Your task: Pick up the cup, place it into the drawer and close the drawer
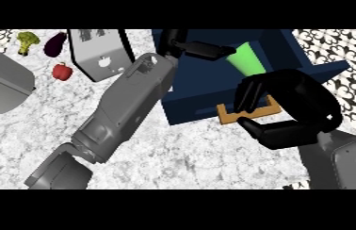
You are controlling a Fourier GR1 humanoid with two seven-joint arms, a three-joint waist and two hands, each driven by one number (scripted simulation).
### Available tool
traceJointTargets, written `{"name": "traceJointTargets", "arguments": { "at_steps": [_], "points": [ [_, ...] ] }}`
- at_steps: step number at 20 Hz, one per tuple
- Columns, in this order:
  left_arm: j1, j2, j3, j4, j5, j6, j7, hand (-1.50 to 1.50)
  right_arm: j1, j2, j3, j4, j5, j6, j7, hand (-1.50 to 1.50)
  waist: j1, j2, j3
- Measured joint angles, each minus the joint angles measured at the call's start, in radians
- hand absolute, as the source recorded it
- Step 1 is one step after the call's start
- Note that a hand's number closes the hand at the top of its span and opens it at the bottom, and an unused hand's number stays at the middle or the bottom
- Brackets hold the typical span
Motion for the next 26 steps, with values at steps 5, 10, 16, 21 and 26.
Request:
{"name": "traceJointTargets", "arguments": {
  "at_steps": [5, 10, 16, 21, 26],
  "points": [
    [-0.016, 0.000, 0.023, 0.008, 0.055, 0.038, -0.052, -1.50, 0.037, -0.110, 0.077, -0.027, 0.053, 0.120, 0.065, -1.50, 0.036, -0.014, 0.000],
    [-0.015, 0.000, 0.038, 0.027, 0.089, 0.053, -0.085, -1.50, 0.082, -0.180, 0.121, -0.044, 0.252, 0.125, 0.053, -1.50, 0.088, -0.023, 0.001],
    [0.019, 0.009, 0.060, 0.022, 0.117, 0.018, -0.134, -1.50, 0.123, -0.161, 0.203, 0.075, 0.536, 0.009, -0.040, -1.50, 0.153, -0.030, 0.001],
    [0.086, 0.015, 0.072, -0.015, 0.122, -0.023, -0.164, -1.50, 0.093, -0.131, 0.277, 0.323, 0.703, -0.070, -0.149, -1.50, 0.204, -0.033, 0.001],
    [0.163, 0.043, 0.079, -0.076, 0.126, -0.057, -0.177, -1.50, -0.025, -0.088, 0.286, 0.630, 0.808, -0.152, -0.247, 1.50, 0.243, -0.034, 0.002]
  ]
}}
